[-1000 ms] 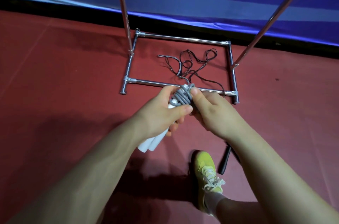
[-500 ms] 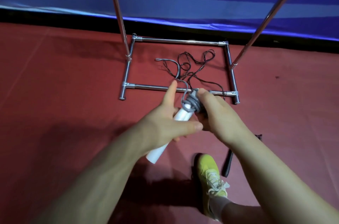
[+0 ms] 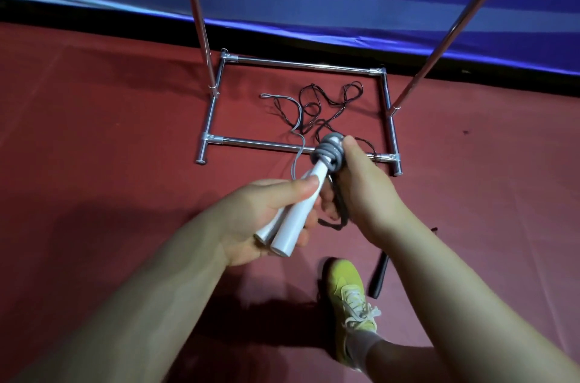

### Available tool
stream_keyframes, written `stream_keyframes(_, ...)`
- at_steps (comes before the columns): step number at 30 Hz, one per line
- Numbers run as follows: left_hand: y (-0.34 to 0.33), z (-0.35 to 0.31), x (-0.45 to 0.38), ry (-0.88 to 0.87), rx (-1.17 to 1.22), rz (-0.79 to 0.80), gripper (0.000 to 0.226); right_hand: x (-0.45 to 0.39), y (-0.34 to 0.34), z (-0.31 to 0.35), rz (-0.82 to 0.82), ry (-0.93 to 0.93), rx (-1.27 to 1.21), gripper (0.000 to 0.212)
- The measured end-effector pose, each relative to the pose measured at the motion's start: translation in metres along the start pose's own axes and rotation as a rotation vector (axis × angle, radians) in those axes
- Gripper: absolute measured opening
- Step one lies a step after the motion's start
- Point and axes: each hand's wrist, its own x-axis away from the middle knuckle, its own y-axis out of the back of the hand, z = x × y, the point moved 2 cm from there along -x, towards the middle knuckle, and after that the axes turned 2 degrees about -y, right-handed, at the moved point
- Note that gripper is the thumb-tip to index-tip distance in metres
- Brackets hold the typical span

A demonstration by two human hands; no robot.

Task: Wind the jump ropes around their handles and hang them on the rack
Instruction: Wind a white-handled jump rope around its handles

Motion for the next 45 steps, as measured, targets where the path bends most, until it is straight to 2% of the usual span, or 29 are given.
stream_keyframes(2,0.004,0.004,-0.004,-0.043,-0.235,-0.12,0.025,0.002,-0.004,-0.001,0.007,-0.047,0.016,0.065)
stream_keyframes(5,0.009,0.005,-0.009,-0.077,-0.452,-0.215,0.019,0.004,-0.011,-0.002,0.084,-0.081,-0.049,0.059)
stream_keyframes(7,0.013,0.006,-0.013,-0.142,-0.646,-0.252,0.03,0.005,-0.01,-0.002,0.088,-0.03,0.011,0.055)
stream_keyframes(9,0.012,0.005,-0.014,-0.211,-0.84,-0.265,0.047,0.009,-0.007,0.002,-0.015,0.0,0.065,0.049)
stream_keyframes(10,0.012,0.005,-0.015,-0.232,-0.859,-0.272,0.051,0.01,-0.006,0.002,-0.065,0.013,0.042,0.046)
stream_keyframes(12,0.009,0.005,-0.014,-0.223,-0.668,-0.219,0.042,0.011,-0.008,0.006,-0.112,0.043,-0.064,0.043)
stream_keyframes(14,0.006,0.007,-0.01,-0.147,-0.321,-0.06,0.034,0.01,-0.011,0.009,-0.1,0.088,-0.165,0.035)
stream_keyframes(16,0.004,0.011,-0.006,-0.042,0.0,0.167,0.045,0.011,-0.011,0.015,-0.073,0.109,-0.234,0.029)
stream_keyframes(18,0.001,0.015,-0.003,0.042,0.216,0.359,0.053,0.013,-0.008,0.019,-0.022,0.123,-0.262,0.027)
stream_keyframes(21,-0.002,0.017,-0.002,0.103,0.359,0.566,0.054,0.018,-0.007,0.021,0.103,0.208,-0.258,0.037)
stream_keyframes(23,-0.001,0.016,-0.003,0.119,0.342,0.602,0.044,0.019,-0.007,0.019,0.166,0.263,-0.197,0.045)
stream_keyframes(25,0.001,0.012,-0.002,0.111,0.256,0.506,0.034,0.014,-0.006,0.015,0.205,0.259,-0.087,0.056)
stream_keyframes(28,0.003,0.006,0.0,0.042,0.009,0.198,0.027,0.008,-0.002,0.008,0.218,0.173,0.097,0.068)
stream_keyframes(31,0.003,0.005,-0.002,0.001,-0.164,-0.018,0.022,0.008,0.001,0.006,0.142,0.085,0.287,0.072)
stream_keyframes(33,0.003,0.007,-0.005,0.001,-0.256,-0.122,0.033,0.006,0.003,0.003,0.053,0.016,0.406,0.07)
stream_keyframes(37,0.008,0.01,-0.011,-0.003,-0.422,-0.264,0.049,0.006,0.002,0.0,0.002,-0.057,0.369,0.066)
stream_keyframes(39,0.013,0.011,-0.013,-0.046,-0.687,-0.348,0.049,0.008,0.001,0.002,0.01,-0.103,0.389,0.062)
stream_keyframes(41,0.017,0.009,-0.011,-0.116,-1.06,-0.424,0.046,0.008,-0.001,0.0,0.039,-0.151,0.41,0.063)
stream_keyframes(43,0.013,0.009,-0.009,-0.167,-1.29,-0.421,0.042,0.008,-0.001,-0.004,0.061,-0.182,0.374,0.064)
stream_keyframes(45,0.002,0.012,-0.005,-0.193,-1.42,-0.369,0.032,0.009,0.0,-0.005,0.015,-0.193,0.304,0.06)
